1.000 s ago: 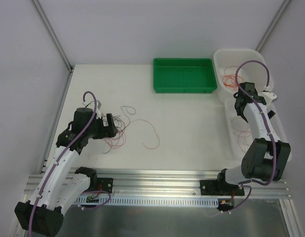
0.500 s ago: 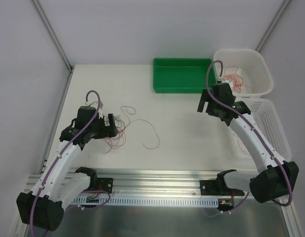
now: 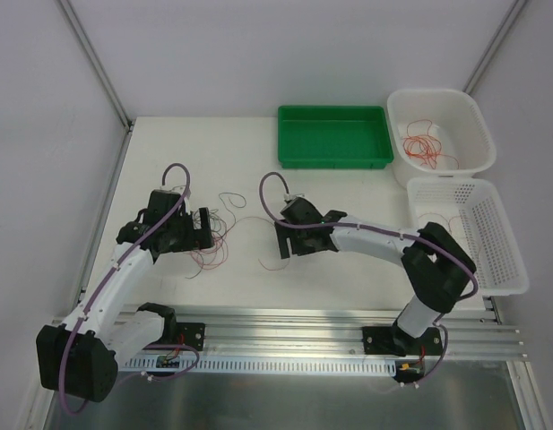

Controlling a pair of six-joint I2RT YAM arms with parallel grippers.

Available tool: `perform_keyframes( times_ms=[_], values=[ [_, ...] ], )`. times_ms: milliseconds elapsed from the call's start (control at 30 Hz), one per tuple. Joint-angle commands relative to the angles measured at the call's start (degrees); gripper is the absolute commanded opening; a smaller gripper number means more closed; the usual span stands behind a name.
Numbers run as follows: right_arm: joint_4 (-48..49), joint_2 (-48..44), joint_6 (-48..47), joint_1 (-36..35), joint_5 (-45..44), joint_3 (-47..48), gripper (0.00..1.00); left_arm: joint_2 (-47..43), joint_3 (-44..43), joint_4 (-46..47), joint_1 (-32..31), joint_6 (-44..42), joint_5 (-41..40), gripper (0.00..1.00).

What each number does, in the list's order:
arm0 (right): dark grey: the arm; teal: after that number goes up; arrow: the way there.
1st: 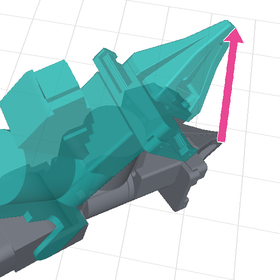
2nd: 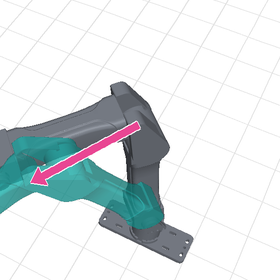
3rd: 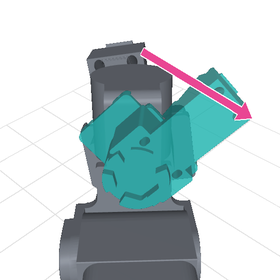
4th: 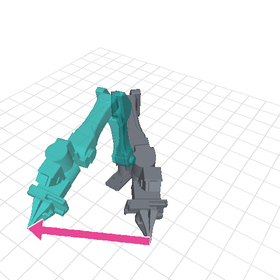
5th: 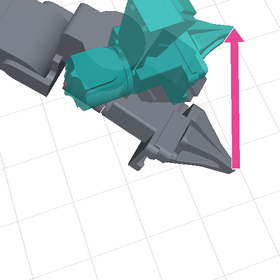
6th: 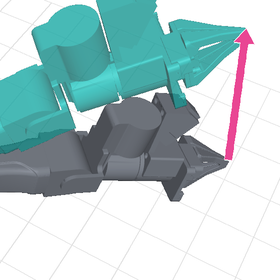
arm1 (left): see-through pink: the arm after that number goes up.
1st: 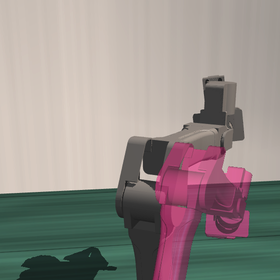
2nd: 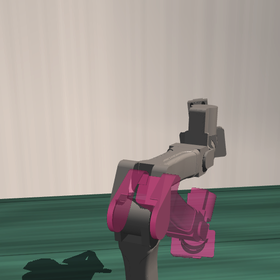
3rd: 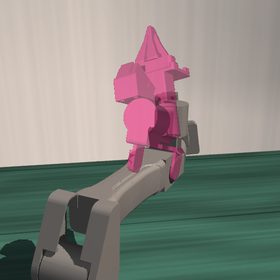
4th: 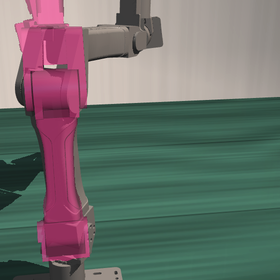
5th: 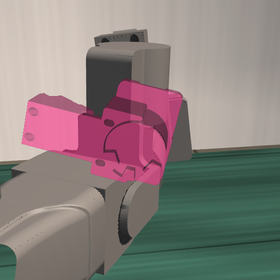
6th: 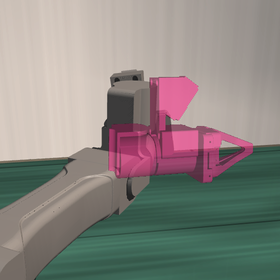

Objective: Untangle the cables

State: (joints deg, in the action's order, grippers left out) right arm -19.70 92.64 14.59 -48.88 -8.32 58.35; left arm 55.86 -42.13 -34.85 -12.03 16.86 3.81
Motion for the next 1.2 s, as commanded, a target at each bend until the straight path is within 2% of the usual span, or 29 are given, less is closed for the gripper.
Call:
perform_keyframes(
  times_ms=[0, 167, 367, 433, 533, 633, 667, 733, 800, 933, 1033, 1167],
  values=[
    [3.36, 4.55, 6.85, -3.05, -2.39, 3.78, 0.81, -1.27, -0.06, -0.3, -0.27, -0.43, -1.7, 0.99],
    [2.13, 9.75, 10.98, -5.86, -6.96, 5.55, 0.67, -3.47, 0.03, -0.22, -0.18, -0.25, -2.58, 0.99],
    [-0.15, 13.08, 11.25, -8.85, -10.39, 7.65, 0.52, -3.12, -0.23, -0.22, -0.18, -0.69, -1.62, 0.99],
    [-3.04, 14.32, 11.25, -10.0, -11.98, 9.23, 0.5, -2.86, -0.15, -0.22, -0.18, -0.69, -1.35, 0.99],
    [-5.6, 16.43, 11.07, -11.67, -14.27, 11.26, 0.4, -2.86, -0.15, -0.3, -0.1, -0.69, -1.53, 0.99],
    [-4.39, 16.08, 10.99, -12.02, -13.31, 9.78, 0.24, -2.86, 0.03, -0.22, -0.1, -0.43, -1.88, 0.99],
    [-4.03, 15.38, 11.07, -11.94, -13.39, 9.07, 0.14, -2.77, 0.12, -0.22, -0.18, -0.34, -1.88, 0.99],
    [-3.06, 12.23, 10.64, -11.94, -14.09, 6.7, 0.01, -2.33, 0.2, -0.22, -0.18, -0.25, -1.88, 0.99],
    [-2.71, 9.5, 9.76, -12.02, -15.23, 4.25, 0.01, -1.63, 0.03, -0.22, -0.18, -0.16, -2.23, 0.99],
    [-4.02, -3.91, 6.86, -12.11, -15.85, 0.37, 0.01, 1.17, -1.11, -0.3, -0.18, 2.47, -0.66, 0.99],
    [-5.95, -14.11, 3.61, -12.38, -16.82, -2.35, 0.01, 3.81, -2.25, 1.09, -0.18, 7.73, 2.59, 0.99],
    [-6.84, -23.09, 1.15, -12.38, -17.52, -6.22, 0.01, 9.78, -4.27, 4.79, -0.27, 13.63, 3.74, 0.99]
  ],
)
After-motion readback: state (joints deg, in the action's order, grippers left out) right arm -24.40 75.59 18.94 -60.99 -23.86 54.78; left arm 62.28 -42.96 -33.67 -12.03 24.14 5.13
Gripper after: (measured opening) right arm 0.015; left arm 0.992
